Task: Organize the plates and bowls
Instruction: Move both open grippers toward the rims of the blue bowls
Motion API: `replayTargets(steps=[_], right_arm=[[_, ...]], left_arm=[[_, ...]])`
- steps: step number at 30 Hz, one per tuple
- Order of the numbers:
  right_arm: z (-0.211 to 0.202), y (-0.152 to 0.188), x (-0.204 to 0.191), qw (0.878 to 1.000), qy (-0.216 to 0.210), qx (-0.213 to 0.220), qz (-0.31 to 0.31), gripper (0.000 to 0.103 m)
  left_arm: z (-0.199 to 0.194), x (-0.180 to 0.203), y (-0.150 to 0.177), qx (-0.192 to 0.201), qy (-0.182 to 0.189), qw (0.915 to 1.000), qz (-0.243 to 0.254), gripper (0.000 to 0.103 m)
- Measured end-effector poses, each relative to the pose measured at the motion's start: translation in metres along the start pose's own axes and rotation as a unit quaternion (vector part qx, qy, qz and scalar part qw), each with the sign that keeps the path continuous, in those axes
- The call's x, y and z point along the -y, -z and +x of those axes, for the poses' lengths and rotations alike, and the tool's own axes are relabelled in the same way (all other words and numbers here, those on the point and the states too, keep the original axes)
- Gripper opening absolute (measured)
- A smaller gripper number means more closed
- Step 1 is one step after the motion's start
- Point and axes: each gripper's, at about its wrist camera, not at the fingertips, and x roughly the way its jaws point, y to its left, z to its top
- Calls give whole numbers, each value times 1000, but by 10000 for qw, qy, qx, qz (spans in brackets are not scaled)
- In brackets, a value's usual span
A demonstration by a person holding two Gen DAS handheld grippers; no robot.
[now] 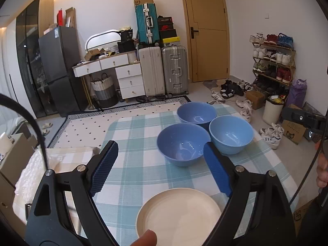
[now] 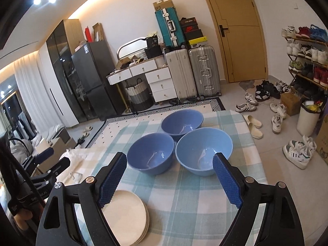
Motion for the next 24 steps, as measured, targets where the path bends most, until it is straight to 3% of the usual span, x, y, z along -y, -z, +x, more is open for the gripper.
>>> replayTargets(steps=[11, 24], right_arm=[[29, 1, 9, 9993, 94, -298, -197, 88], [84, -8, 11, 9973, 181, -618, -360, 94]], left_arm=[[43, 8, -12, -241, 258, 9993, -88, 84], [99, -1, -18, -550, 273, 9979, -203, 85]])
